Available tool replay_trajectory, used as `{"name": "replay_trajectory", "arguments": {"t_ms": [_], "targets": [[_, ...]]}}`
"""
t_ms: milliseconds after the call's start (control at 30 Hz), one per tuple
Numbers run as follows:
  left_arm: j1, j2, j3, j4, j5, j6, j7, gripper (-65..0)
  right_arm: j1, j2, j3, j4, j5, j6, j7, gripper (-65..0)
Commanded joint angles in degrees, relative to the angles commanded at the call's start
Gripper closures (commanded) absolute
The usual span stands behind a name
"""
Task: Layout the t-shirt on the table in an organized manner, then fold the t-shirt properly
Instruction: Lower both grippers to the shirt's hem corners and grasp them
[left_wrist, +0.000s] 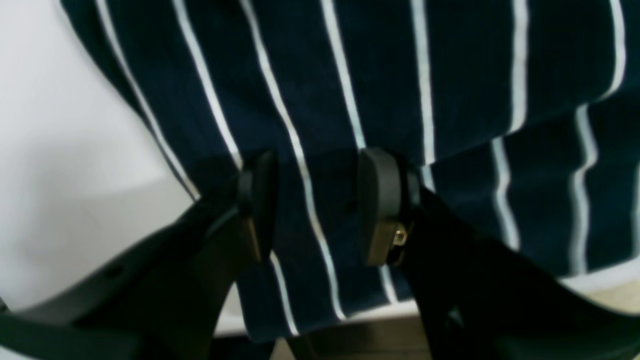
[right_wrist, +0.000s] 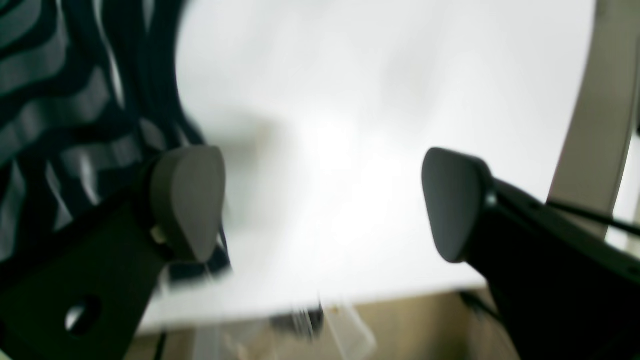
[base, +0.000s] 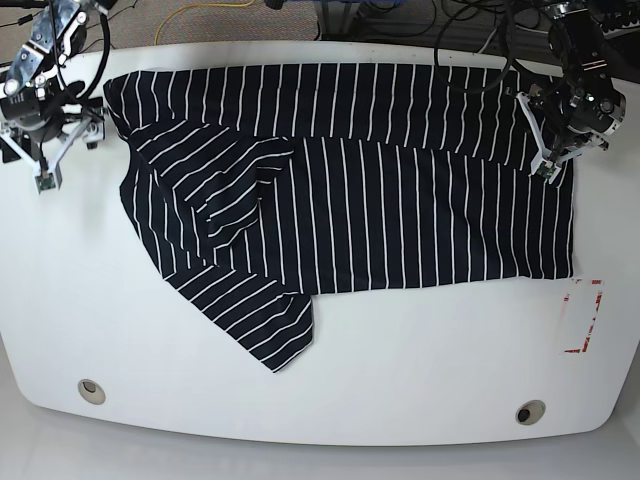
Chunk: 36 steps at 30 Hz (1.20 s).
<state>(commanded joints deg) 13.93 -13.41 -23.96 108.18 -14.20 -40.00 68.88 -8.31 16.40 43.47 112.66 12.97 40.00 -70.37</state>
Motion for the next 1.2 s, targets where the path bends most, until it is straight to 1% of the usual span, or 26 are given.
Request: {"name": "replay_trajectory", "arguments": {"t_ms": [133,233,300,367,400,500,667,767,867,1000,1100,1200], "targets": [[-2.4,0.0,-0.4,2.4,-3.4,0.0,5.2,-24.9,4.6,-0.6,-1.7,-2.2,-0.1,0.00,0.0,-59.6],[-4.4,0.0,-1.8,3.8,-5.0,0.0,9.1,-25.0,7.4,-0.4,-3.6,-4.8,-0.2,0.00,0.2,-59.6],[-6.2,0.0,-2.6,4.0,-6.0,0.0,10.7,-25.1,9.6,-0.6,-4.5,-6.9,-0.2,0.00,0.7,-59.6],[-7.4,-0.1,-3.6,4.0,-6.6,0.0,11.1,-27.1,11.3,-0.8,-4.9,-8.7,-0.2,0.00,1.7,-59.6],[-8.4,-0.1,-4.6,4.0,-7.2,0.0,11.1,-29.9,12.9,-0.9,-5.4,-10.5,-0.2,0.00,2.8,-59.6],[-10.5,-1.0,-6.1,4.0,-7.7,0.0,11.1,-35.1,15.8,-0.9,-6.9,-15.4,-0.2,0.00,6.1,-59.6],[-15.8,-1.2,-6.5,3.5,-7.3,0.0,11.1,-36.0,20.8,-0.4,-10.6,-24.9,-0.2,0.00,12.2,-59.6],[-18.7,-1.8,-6.5,3.5,-5.2,0.0,11.1,-36.0,23.1,0.3,-13.0,-29.8,-0.2,0.00,16.4,-59.6],[-22.6,-1.9,-6.3,3.3,-1.4,0.0,11.0,-36.0,25.8,0.9,-15.9,-36.0,-0.2,0.00,20.5,-59.6],[-25.8,-1.8,-4.7,1.5,3.3,0.0,7.9,-36.0,29.5,1.0,-17.8,-45.3,-0.2,0.00,26.4,-59.6],[-27.6,-1.9,-3.4,-0.9,6.0,0.0,6.2,-36.0,31.2,1.1,-17.8,-50.5,-0.4,0.00,29.7,-59.6],[-28.7,-1.9,-3.4,-3.3,8.4,0.0,4.2,-36.0,33.0,1.1,-17.8,-55.0,-3.0,0.00,33.2,-59.6]]}}
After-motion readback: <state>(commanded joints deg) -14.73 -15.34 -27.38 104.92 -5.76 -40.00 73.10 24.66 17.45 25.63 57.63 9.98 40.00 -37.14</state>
